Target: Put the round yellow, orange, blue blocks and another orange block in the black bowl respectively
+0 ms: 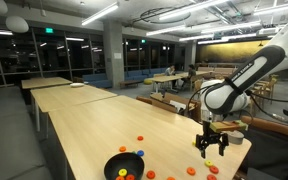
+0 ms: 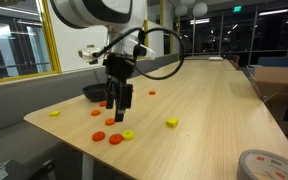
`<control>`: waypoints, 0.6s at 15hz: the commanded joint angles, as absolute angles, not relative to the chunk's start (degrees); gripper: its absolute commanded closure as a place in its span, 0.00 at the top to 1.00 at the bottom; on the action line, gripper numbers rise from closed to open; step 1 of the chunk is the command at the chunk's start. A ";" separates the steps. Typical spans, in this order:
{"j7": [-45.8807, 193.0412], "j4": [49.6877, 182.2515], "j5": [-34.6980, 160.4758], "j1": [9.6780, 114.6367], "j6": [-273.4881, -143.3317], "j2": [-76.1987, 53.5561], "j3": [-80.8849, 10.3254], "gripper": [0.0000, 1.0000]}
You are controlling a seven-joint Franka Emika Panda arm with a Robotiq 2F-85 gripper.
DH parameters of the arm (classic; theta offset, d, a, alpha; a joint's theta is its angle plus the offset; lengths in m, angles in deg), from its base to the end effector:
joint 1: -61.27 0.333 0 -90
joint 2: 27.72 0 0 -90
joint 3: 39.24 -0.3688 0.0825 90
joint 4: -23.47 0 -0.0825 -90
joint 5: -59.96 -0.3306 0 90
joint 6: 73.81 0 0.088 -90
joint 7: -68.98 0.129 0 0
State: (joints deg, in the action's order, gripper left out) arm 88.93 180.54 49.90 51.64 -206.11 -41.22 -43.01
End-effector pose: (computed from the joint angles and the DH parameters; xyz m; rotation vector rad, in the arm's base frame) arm 0.3173 -0.0265 0.3502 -2.9181 0.8786 0.3160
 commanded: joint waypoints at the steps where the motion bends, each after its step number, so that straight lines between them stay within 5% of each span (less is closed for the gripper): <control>1: 87.56 181.89 52.76 53.87 -196.44 -48.67 -41.16 1.00; 9: 89.17 180.62 52.55 55.84 -200.00 -45.00 -42.04 1.00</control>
